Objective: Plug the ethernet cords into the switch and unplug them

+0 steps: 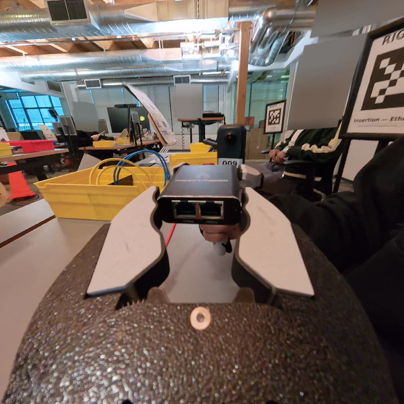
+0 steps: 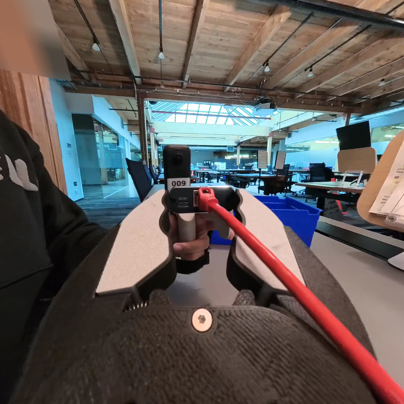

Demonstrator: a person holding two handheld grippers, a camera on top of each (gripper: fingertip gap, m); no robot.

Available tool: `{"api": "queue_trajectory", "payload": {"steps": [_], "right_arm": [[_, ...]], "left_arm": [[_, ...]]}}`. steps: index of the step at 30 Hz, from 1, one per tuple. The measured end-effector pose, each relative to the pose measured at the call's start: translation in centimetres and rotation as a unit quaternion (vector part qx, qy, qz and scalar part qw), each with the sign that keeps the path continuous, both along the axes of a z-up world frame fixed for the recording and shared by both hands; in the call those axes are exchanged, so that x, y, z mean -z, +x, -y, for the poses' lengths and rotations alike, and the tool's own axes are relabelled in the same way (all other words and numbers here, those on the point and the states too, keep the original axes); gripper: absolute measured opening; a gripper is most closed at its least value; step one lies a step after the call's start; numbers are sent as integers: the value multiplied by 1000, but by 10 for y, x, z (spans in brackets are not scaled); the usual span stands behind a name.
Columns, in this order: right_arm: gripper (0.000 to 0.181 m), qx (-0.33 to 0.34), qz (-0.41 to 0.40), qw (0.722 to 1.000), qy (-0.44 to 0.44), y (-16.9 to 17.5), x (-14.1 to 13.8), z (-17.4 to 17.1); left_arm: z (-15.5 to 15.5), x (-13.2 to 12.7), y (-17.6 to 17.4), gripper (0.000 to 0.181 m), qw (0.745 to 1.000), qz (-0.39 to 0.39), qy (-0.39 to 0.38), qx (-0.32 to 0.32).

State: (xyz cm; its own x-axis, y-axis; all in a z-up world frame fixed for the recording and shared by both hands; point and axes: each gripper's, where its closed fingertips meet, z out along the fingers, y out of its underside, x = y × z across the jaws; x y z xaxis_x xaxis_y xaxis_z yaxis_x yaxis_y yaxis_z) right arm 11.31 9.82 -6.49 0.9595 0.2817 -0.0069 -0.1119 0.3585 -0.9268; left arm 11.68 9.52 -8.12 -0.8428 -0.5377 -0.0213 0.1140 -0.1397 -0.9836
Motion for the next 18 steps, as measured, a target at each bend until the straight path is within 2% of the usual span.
{"api": "queue_trajectory", "payload": {"steps": [13,18], "right_arm": [[56,-1,15,999,-33,5,10,2],[53,24,-33,999,-36,18,11,-3]], "left_arm": [[3,16,5,69,999,-29,32,3],[-12,8,16,68,997,1,20,-69]]}}
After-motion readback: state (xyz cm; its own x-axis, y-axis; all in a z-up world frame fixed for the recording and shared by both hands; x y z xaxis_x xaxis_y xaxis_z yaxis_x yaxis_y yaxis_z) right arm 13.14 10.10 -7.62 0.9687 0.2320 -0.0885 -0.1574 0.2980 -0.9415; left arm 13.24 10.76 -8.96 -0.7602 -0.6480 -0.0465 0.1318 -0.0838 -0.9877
